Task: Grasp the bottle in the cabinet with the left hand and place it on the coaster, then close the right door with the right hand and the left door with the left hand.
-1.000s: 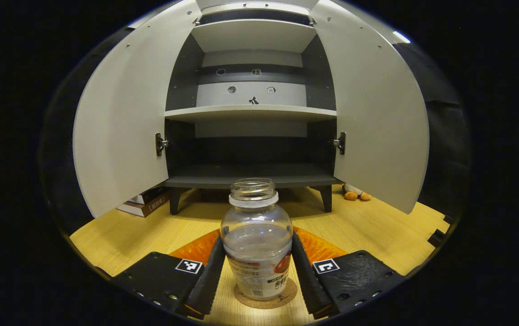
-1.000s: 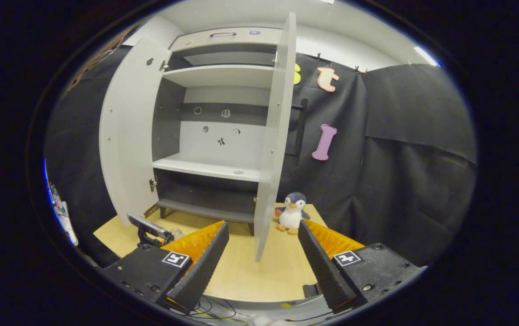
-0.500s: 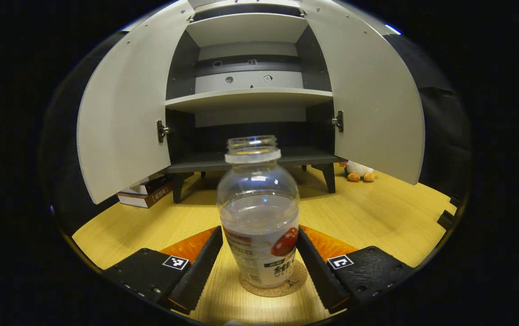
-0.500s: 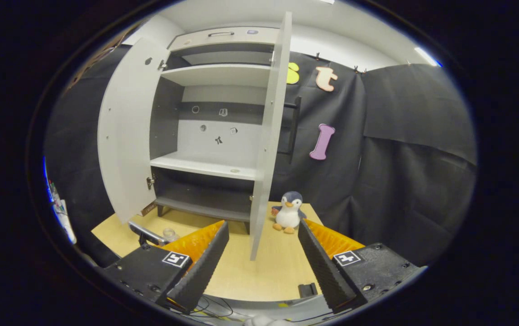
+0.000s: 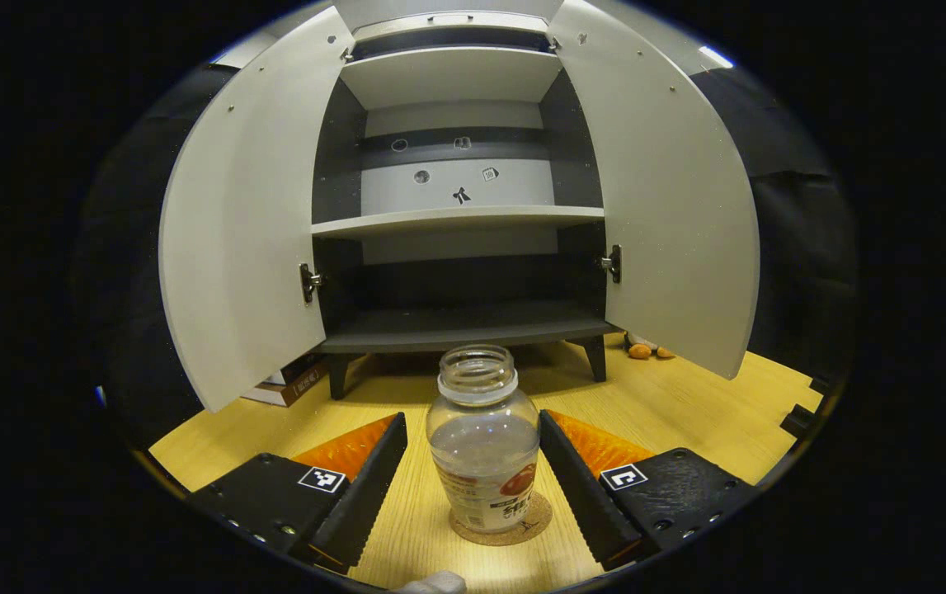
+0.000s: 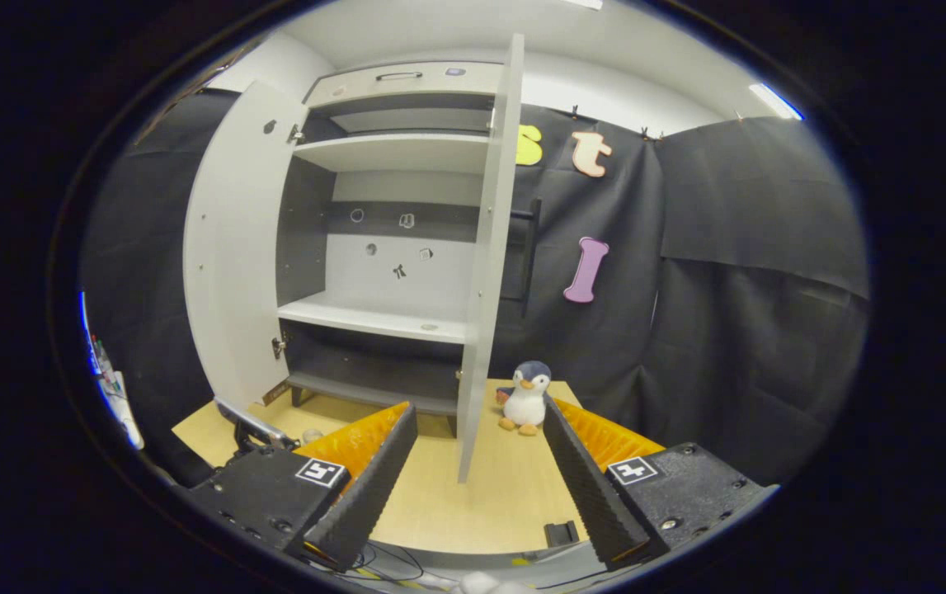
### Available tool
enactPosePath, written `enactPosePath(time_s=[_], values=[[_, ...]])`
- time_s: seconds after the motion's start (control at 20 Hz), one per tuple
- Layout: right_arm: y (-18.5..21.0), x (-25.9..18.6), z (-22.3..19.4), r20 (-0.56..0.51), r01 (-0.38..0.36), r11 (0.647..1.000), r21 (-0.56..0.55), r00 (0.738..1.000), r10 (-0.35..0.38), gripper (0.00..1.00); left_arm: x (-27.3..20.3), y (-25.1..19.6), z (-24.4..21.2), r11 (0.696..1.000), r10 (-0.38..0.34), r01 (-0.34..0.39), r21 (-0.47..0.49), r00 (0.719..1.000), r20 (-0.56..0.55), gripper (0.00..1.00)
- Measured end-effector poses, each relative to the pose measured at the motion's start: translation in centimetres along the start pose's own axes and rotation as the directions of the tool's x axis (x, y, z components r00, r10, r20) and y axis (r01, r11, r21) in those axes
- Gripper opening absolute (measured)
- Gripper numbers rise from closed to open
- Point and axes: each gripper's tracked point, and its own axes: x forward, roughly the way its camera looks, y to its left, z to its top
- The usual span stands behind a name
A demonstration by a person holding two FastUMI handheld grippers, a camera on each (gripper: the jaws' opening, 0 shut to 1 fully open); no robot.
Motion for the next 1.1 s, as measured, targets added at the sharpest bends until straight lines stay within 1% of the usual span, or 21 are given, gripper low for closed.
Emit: enactPosePath(time_s=[0.1,0.2,0.3,0.45,0.5,0.55,0.6,0.7,0.75,0.8,0.85,0.9,0.95,1.0,1.05,1.1], values=[[-0.5,-0.3,1.3,0.026,0.01,1.0,0.002,1.0,-0.01,0.98,-1.5,0.7,3.1,1.0,0.002,-0.003,0.007,0.999,0.041,0.96],[-1.1,-0.7,2.6,0.052,0.018,1.0,0.012,0.998,-0.018,0.98,-3.1,1.2,5.8,1.0,-0.007,0.007,-0.007,0.998,0.061,0.96],[-2.3,-0.7,3.6,0.074,0.039,0.999,0.022,0.996,-0.04,1.0,-5.0,1.9,9.0,1.0,-0.004,0.004,-0.009,0.996,0.088,0.96],[-3.6,-0.4,4.8,0.097,0.05,0.997,0.053,0.994,-0.055,1.0,-7.1,2.4,13.1,1.0,-0.016,0.018,-0.014,0.991,0.135,0.96],[-4.0,-0.3,5.0,0.107,0.051,0.997,0.061,0.993,-0.058,0.98,-8.0,2.7,14.0,1.0,-0.017,0.019,-0.013,0.99,0.141,0.96],[-4.5,-0.1,5.2,0.112,0.06,0.997,0.056,0.992,-0.066,0.98,-8.7,3.0,14.7,1.0,-0.011,0.013,-0.011,0.99,0.138,0.96],[-5.2,0.2,5.4,0.124,0.074,0.996,0.051,0.989,-0.08,1.0,-9.6,3.3,15.3,1.0,-0.01,0.012,-0.01,0.99,0.14,0.96],[-6.6,1.1,5.7,0.127,0.094,0.994,0.051,0.987,-0.1,1.0,-11.6,3.9,16.4,1.0,-0.008,0.011,-0.017,0.99,0.138,0.96],[-7.4,1.7,5.7,0.123,0.105,0.993,0.057,0.986,-0.111,0.98,-12.4,3.9,16.8,1.0,-0.012,0.014,-0.016,0.991,0.132,0.96],[-8.1,2.4,5.6,0.113,0.111,0.992,0.065,0.987,-0.118,1.0,-13.2,4.2,17.2,1.0,-0.01,0.013,-0.019,0.992,0.123,0.96],[-8.9,3.1,5.6,0.109,0.12,0.99,0.077,0.986,-0.128,0.98,-14.0,4.6,17.7,1.0,-0.005,0.007,-0.018,0.993,0.12,0.96],[-9.7,3.9,5.8,0.106,0.129,0.988,0.089,0.985,-0.138,0.98,-14.7,4.9,18.4,1.0,0.001,0.0,-0.013,0.993,0.121,0.96],[-10.4,4.8,5.8,0.098,0.134,0.986,0.1,0.985,-0.144,1.0,-15.3,5.2,18.9,1.0,0.008,-0.006,-0.016,0.993,0.117,0.96],[-11.0,5.7,6.0,0.101,0.138,0.984,0.112,0.984,-0.149,0.98,-15.9,5.4,19.5,1.0,0.011,-0.009,-0.018,0.993,0.118,0.96],[-11.7,6.7,6.2,0.098,0.14,0.983,0.12,0.984,-0.152,0.98,-16.3,5.6,19.8,1.0,0.019,-0.017,-0.016,0.993,0.115,0.96],[-12.2,7.6,6.5,0.101,0.141,0.982,0.127,0.983,-0.154,1.0,-16.8,6.0,20.1,0.999,0.03,-0.029,-0.013,0.993,0.112,0.96]])
